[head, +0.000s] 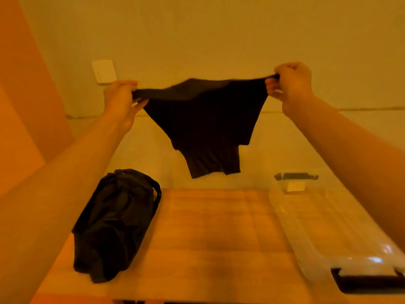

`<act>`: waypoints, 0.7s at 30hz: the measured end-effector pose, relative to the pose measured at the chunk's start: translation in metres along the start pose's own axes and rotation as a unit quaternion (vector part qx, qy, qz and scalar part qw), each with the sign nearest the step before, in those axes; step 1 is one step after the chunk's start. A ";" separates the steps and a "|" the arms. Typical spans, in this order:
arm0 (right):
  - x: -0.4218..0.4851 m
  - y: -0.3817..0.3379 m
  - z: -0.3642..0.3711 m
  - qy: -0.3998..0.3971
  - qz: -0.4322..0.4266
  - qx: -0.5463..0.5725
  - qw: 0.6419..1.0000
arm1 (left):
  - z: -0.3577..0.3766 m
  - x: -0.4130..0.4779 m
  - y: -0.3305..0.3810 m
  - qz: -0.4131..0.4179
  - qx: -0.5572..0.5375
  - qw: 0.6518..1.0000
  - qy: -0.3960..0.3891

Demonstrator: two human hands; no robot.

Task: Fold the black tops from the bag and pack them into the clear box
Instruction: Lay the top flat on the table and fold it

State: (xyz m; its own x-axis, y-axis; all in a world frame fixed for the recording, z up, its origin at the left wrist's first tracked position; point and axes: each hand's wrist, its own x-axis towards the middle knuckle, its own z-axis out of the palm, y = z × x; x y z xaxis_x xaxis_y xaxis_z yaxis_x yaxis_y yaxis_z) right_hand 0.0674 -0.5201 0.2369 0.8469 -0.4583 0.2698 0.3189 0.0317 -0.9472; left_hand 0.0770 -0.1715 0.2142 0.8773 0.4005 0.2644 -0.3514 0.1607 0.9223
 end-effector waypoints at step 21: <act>-0.347 0.289 -0.192 -0.006 0.147 -0.301 0.942 | -0.217 -0.332 -0.236 -0.191 0.255 0.948 -0.014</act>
State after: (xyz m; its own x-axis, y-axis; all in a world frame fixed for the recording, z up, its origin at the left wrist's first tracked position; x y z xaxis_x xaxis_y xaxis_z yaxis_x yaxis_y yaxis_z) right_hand -0.2159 -0.5228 -0.1633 0.8672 -0.4975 -0.0208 -0.2256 -0.3554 -0.9071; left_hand -0.2025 -0.1471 -0.1521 0.9198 0.3752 -0.1151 0.1904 -0.1703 0.9668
